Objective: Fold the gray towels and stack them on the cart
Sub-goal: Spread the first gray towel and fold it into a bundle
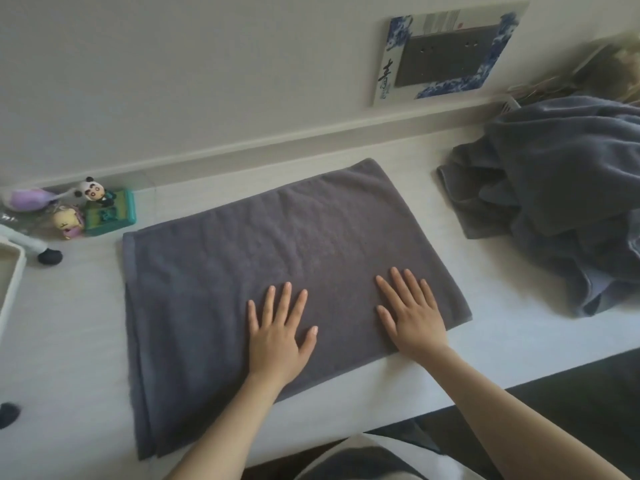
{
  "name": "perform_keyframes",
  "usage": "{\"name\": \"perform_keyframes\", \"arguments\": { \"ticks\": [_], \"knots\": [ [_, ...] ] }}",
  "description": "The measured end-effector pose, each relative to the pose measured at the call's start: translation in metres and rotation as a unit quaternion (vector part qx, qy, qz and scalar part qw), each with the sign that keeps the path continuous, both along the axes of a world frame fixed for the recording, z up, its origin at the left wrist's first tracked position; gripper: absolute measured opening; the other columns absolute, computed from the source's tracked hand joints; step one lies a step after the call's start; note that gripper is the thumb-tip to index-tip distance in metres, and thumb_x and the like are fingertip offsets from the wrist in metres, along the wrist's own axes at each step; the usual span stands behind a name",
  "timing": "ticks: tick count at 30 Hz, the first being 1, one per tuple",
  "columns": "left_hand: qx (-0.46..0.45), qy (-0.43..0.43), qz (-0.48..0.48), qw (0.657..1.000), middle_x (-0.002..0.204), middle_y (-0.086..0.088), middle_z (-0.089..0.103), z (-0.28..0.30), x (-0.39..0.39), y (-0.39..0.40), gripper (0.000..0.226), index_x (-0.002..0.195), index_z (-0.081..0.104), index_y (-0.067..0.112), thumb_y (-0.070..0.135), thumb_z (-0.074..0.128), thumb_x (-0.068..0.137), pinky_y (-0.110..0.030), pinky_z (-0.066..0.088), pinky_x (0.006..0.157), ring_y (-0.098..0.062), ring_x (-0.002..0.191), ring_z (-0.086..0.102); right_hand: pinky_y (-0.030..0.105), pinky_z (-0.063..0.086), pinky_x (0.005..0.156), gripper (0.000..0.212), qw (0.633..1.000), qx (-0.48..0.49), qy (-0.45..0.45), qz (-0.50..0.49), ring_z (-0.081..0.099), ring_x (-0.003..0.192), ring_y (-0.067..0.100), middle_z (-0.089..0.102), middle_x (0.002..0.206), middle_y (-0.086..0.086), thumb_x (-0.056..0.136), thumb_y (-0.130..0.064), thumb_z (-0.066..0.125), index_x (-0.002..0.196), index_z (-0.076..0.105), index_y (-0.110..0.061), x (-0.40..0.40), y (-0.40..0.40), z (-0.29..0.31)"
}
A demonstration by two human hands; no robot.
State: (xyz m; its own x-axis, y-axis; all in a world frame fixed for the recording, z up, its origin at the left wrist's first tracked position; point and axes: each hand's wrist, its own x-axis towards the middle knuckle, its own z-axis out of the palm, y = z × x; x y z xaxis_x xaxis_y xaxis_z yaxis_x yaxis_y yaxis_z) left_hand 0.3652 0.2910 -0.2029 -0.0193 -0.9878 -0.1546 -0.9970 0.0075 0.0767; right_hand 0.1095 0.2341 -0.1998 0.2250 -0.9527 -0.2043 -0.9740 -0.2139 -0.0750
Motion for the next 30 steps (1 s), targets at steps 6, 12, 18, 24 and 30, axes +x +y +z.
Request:
{"name": "perform_keyframes", "arguments": {
  "ticks": [6, 12, 18, 24, 30],
  "knots": [
    [0.003, -0.012, 0.119, 0.993, 0.153, -0.006, 0.031, -0.001, 0.082, 0.044, 0.069, 0.147, 0.031, 0.024, 0.060, 0.022, 0.089, -0.059, 0.011, 0.111, -0.034, 0.140, 0.028, 0.040, -0.011, 0.117, 0.070, 0.999, 0.014, 0.005, -0.043, -0.011, 0.145, 0.017, 0.000, 0.158, -0.003, 0.082, -0.051, -0.008, 0.149, 0.004, -0.034, 0.016, 0.004, 0.011],
    [-0.005, 0.032, 0.142, 0.989, 0.157, -0.007, 0.017, 0.003, 0.094, 0.062, 0.068, 0.149, 0.024, 0.024, 0.056, 0.026, 0.088, -0.057, 0.004, 0.114, -0.034, 0.144, 0.017, 0.032, -0.021, 0.114, 0.065, 0.997, 0.020, -0.072, 0.025, -0.019, 0.140, 0.012, -0.003, 0.158, -0.003, 0.088, -0.049, -0.003, 0.149, 0.007, -0.030, 0.112, 0.042, 0.019],
    [-0.015, 0.024, 0.232, 0.972, 0.155, -0.005, 0.024, -0.001, 0.149, 0.107, 0.066, 0.148, 0.027, 0.023, 0.055, 0.020, 0.090, -0.056, 0.018, 0.113, -0.029, 0.143, 0.022, 0.032, -0.024, 0.110, 0.069, 0.998, 0.010, -0.021, 0.058, -0.012, 0.145, 0.018, -0.011, 0.155, -0.006, 0.084, -0.059, -0.009, 0.148, -0.002, -0.035, 0.128, 0.054, 0.006],
    [-0.051, 0.105, 0.345, 0.931, 0.142, -0.016, 0.045, 0.016, 0.161, 0.111, 0.053, 0.138, 0.046, 0.012, 0.035, 0.054, 0.091, -0.050, 0.035, 0.100, -0.037, 0.125, 0.044, 0.039, -0.002, 0.118, 0.051, 0.996, -0.013, -0.066, 0.060, 0.010, 0.145, 0.025, 0.019, 0.156, 0.008, 0.096, -0.029, 0.024, 0.146, 0.029, -0.020, 0.165, 0.066, 0.019],
    [-0.068, 0.251, 0.458, 0.850, 0.098, -0.012, 0.060, 0.039, 0.164, 0.098, 0.027, 0.105, 0.055, 0.004, 0.029, 0.055, 0.093, -0.036, 0.045, 0.072, -0.035, 0.098, 0.059, 0.036, 0.013, 0.110, 0.044, 0.981, -0.003, -0.119, 0.154, 0.040, 0.133, 0.028, 0.044, 0.144, 0.004, 0.094, -0.033, 0.035, 0.132, 0.052, -0.021, 0.209, 0.091, 0.023]
  ]
}}
